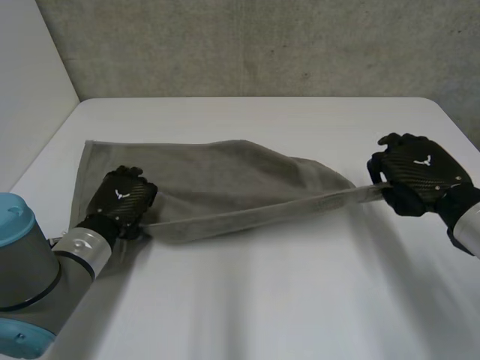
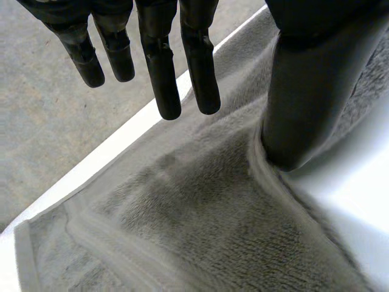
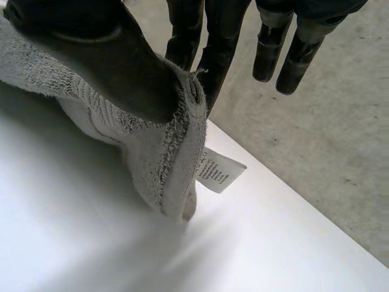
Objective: Fold the towel.
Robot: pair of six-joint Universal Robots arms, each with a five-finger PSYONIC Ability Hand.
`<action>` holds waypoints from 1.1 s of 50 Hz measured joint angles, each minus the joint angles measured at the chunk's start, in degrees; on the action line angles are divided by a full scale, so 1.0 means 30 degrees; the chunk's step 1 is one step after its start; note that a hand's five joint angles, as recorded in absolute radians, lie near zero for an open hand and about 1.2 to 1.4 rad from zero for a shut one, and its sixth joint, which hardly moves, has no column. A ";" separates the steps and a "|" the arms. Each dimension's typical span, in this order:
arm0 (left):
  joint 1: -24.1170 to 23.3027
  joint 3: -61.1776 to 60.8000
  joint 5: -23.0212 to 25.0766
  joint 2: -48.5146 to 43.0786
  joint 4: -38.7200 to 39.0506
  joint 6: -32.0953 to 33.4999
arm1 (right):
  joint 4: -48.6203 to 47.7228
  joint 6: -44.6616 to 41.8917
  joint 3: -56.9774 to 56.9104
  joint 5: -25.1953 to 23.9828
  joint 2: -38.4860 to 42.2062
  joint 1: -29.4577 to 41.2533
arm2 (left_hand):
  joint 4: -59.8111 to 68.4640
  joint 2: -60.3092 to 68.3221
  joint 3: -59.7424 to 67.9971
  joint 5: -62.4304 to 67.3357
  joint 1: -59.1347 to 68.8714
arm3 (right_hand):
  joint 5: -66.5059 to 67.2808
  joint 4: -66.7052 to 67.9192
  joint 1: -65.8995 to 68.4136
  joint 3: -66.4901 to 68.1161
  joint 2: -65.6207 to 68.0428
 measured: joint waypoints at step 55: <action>0.1484 -0.1168 0.0254 0.4145 -0.2895 0.1702 | 0.2416 0.0986 -0.1459 -0.0663 -0.0806 -0.2882 | 0.0000 1.2305 -0.0002 1.2574 1.1228 | 0.0000 0.0000 0.0002 -0.0002 0.0002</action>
